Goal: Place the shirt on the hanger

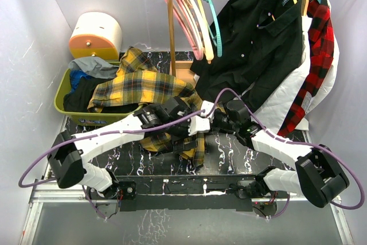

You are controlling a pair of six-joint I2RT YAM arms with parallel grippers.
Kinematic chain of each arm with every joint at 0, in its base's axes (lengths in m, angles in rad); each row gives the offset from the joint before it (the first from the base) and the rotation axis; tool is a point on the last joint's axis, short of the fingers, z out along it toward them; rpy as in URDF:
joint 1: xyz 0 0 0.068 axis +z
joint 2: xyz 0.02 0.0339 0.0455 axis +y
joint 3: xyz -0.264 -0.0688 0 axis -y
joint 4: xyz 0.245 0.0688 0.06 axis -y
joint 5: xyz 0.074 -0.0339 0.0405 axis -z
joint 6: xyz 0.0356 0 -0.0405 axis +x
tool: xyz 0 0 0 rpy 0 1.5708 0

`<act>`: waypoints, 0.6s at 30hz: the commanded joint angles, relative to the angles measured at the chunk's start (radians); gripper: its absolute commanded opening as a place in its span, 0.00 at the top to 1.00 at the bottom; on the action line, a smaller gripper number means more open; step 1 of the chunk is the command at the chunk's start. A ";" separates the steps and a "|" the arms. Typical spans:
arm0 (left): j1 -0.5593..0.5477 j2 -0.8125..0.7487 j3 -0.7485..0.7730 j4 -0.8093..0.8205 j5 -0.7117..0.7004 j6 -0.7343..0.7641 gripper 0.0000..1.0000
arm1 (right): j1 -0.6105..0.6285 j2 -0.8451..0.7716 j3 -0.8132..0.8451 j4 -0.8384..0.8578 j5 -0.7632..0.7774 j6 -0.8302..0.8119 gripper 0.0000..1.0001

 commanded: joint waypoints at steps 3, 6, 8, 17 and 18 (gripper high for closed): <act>-0.059 0.065 -0.003 -0.006 -0.008 0.110 0.03 | -0.039 -0.019 0.006 0.202 -0.016 0.131 0.92; -0.065 0.075 -0.029 -0.025 -0.012 0.158 0.05 | -0.043 -0.007 0.004 0.219 0.007 0.150 0.92; -0.066 0.077 -0.043 -0.036 -0.023 0.178 0.05 | -0.050 0.003 -0.002 0.240 0.058 0.163 0.92; -0.066 0.122 -0.095 0.117 -0.154 0.145 0.06 | -0.067 0.039 0.004 0.294 0.025 0.235 0.92; -0.066 0.135 -0.099 0.129 -0.159 0.143 0.08 | -0.068 0.041 0.004 0.296 0.024 0.246 0.92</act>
